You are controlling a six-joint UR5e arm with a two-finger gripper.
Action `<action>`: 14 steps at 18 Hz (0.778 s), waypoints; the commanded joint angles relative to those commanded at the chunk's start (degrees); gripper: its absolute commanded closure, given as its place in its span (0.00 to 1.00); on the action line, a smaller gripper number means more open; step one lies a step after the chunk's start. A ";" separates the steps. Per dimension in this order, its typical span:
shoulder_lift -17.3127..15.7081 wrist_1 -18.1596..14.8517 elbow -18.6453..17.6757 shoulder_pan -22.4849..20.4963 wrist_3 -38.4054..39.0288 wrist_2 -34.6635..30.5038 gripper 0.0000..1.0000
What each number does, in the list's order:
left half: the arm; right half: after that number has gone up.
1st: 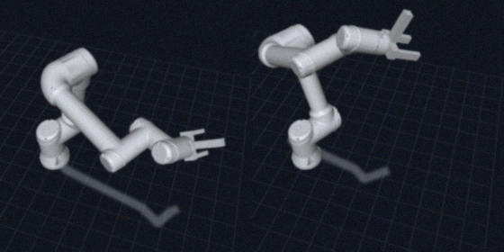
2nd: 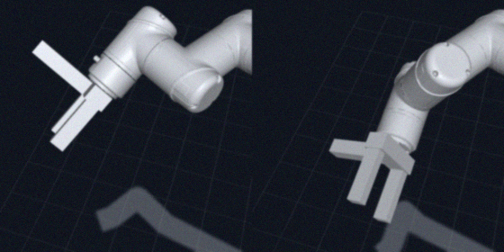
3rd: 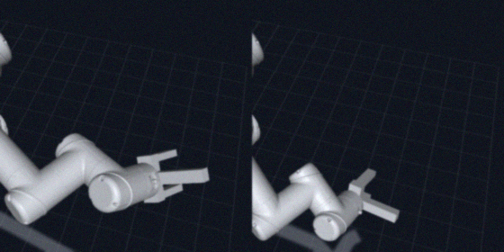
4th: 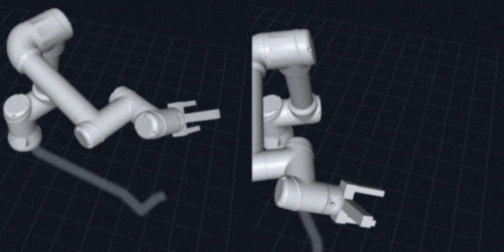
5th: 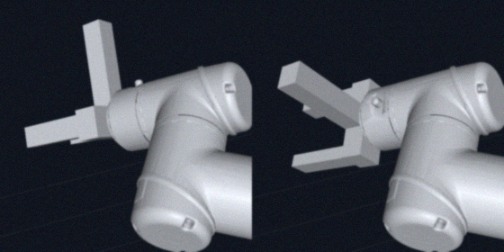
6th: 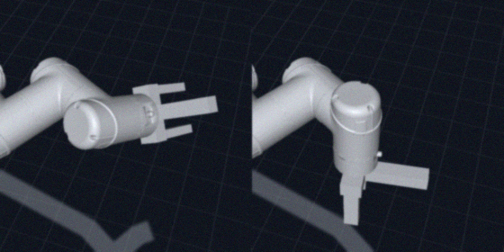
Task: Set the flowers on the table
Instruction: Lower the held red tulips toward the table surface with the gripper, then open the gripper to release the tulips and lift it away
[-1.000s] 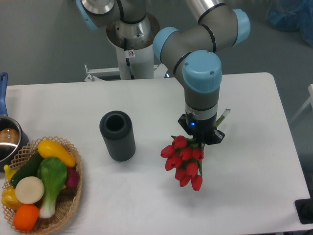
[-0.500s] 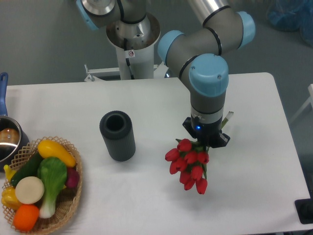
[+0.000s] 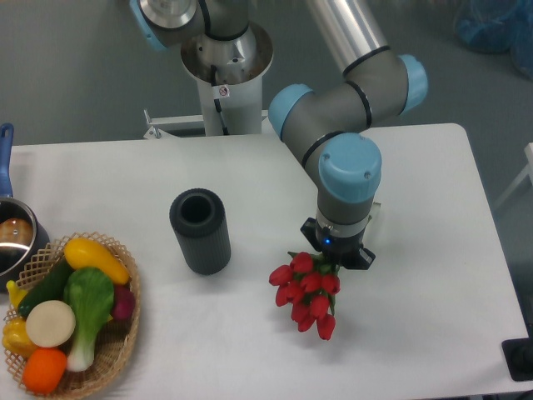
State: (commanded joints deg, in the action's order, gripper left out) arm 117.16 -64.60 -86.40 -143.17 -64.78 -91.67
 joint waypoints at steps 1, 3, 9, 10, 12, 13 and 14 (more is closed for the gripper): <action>0.18 0.09 0.00 0.09 0.09 0.00 0.86; 0.44 0.61 0.17 0.44 0.18 0.00 0.77; -0.26 4.12 -1.49 0.18 0.53 0.26 0.20; -0.17 6.13 -1.76 0.18 0.62 0.18 0.00; -0.35 7.99 -2.54 0.00 0.62 -0.26 0.00; -0.35 8.00 -2.46 -0.35 0.70 -0.44 0.00; -0.96 8.08 -2.55 -1.13 0.62 -0.44 0.00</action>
State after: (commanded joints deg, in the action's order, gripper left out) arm 116.20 -56.51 -88.94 -144.31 -64.16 -92.11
